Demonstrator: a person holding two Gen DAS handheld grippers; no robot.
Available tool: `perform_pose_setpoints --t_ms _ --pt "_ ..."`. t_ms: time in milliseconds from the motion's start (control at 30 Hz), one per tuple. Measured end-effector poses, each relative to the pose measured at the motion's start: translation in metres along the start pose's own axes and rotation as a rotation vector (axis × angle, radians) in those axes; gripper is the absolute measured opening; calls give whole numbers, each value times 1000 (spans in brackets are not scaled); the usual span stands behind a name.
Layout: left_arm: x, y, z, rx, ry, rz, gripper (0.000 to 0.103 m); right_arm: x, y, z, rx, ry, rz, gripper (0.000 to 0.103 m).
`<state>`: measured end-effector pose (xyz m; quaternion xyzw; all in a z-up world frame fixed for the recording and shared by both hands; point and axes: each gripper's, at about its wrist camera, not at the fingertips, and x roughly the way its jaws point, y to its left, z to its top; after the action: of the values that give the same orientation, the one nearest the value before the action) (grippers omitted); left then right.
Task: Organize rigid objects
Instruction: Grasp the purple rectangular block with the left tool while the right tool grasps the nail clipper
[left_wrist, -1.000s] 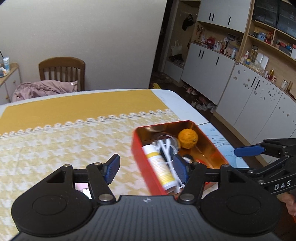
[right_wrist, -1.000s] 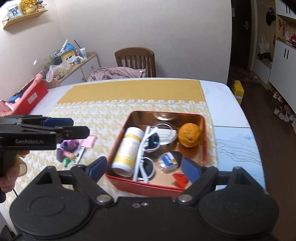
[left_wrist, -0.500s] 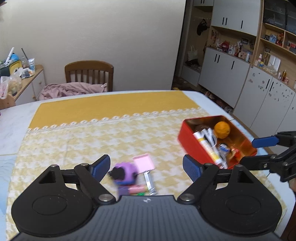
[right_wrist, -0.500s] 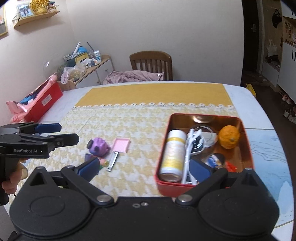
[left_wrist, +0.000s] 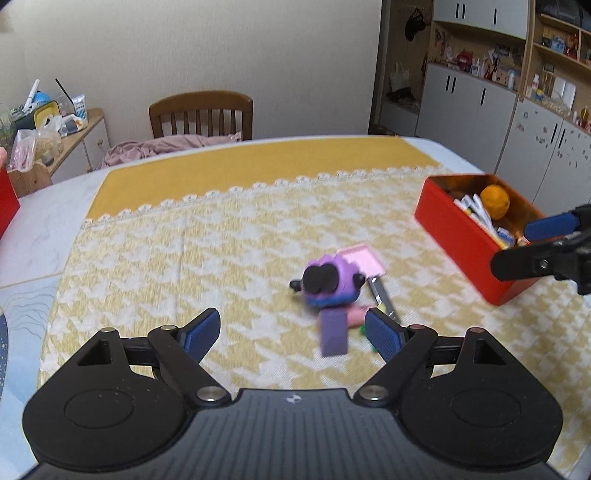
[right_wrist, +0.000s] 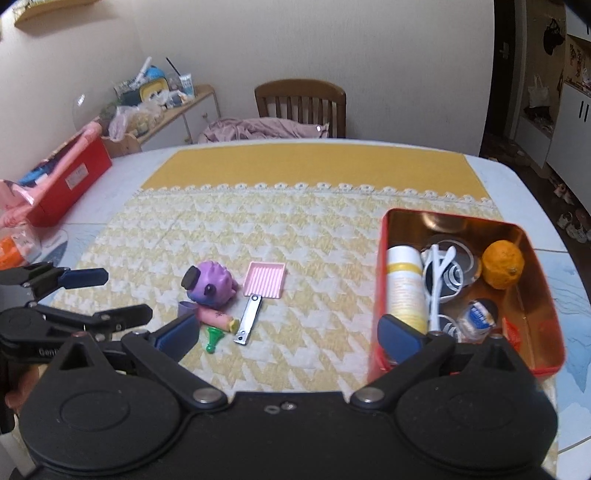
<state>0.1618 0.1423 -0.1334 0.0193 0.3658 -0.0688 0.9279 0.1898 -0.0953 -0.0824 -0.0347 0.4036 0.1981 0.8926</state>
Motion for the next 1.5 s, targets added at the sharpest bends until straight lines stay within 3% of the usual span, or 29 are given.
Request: perform_pose_setpoints --t_ms 200,633,933,1067,1133,1300,1500 --pt "13 -5 -11 41 9 3 86 32 18 2 -37 49 -34 102" --pt "41 -15 -13 91 28 7 86 89 20 16 34 124 -110 95" --pt "54 -15 -14 66 53 20 85 116 30 18 -14 173 -159 78" --pt "58 -17 -16 71 73 23 69 122 35 17 -25 186 -167 68" --pt "59 -19 -16 72 70 22 67 122 37 17 -24 176 -168 66" --pt "58 -26 -15 96 70 -6 43 118 41 13 -36 160 -154 52" --pt "57 -29 -14 106 77 -26 32 114 45 13 -53 152 -132 36"
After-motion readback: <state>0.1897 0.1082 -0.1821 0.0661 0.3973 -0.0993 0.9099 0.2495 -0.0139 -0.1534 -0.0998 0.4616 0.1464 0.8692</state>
